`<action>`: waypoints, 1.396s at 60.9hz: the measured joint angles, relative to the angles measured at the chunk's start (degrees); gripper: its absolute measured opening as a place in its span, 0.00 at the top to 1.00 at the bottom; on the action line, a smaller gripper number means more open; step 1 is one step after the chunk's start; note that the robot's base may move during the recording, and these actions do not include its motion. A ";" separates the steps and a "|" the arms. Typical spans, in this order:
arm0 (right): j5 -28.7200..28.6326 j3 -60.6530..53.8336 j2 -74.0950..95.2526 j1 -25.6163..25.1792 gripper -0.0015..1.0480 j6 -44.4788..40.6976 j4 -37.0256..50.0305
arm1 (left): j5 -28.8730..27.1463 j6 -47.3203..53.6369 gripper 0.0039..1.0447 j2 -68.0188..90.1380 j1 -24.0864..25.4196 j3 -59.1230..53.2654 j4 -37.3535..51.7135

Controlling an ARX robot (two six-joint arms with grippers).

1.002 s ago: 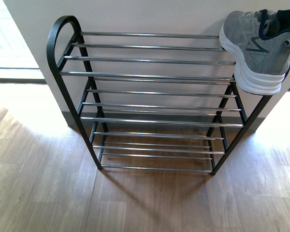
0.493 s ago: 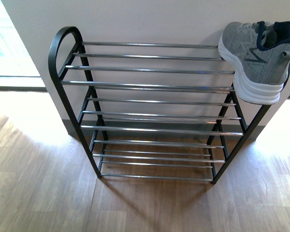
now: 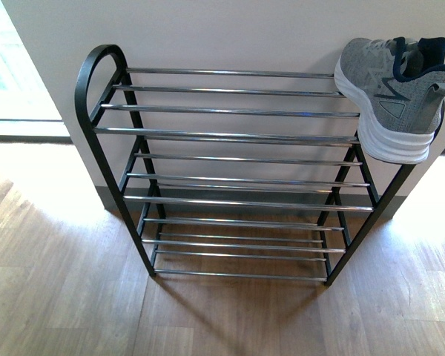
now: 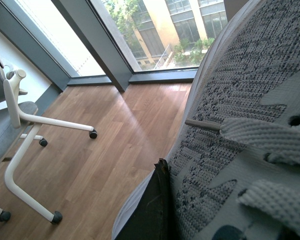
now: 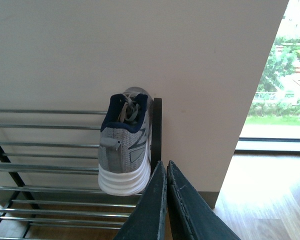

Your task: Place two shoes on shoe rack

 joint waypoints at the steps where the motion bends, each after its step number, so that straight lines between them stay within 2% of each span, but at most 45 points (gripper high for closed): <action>1: -0.02 -0.28 -0.74 0.00 0.98 0.00 -0.46 | -0.02 0.02 0.99 0.00 0.00 0.00 0.00; 8: -0.02 -3.04 -1.95 0.00 0.98 0.00 1.49 | 0.02 0.00 0.99 0.00 0.00 0.00 0.00; 45: -0.02 -4.46 -28.46 0.00 0.98 0.00 -22.23 | 0.02 0.00 0.99 0.00 0.00 0.00 0.00; 85: -0.02 -4.46 -41.86 0.00 0.98 0.00 -35.50 | 0.02 0.02 0.99 0.00 0.00 0.00 0.00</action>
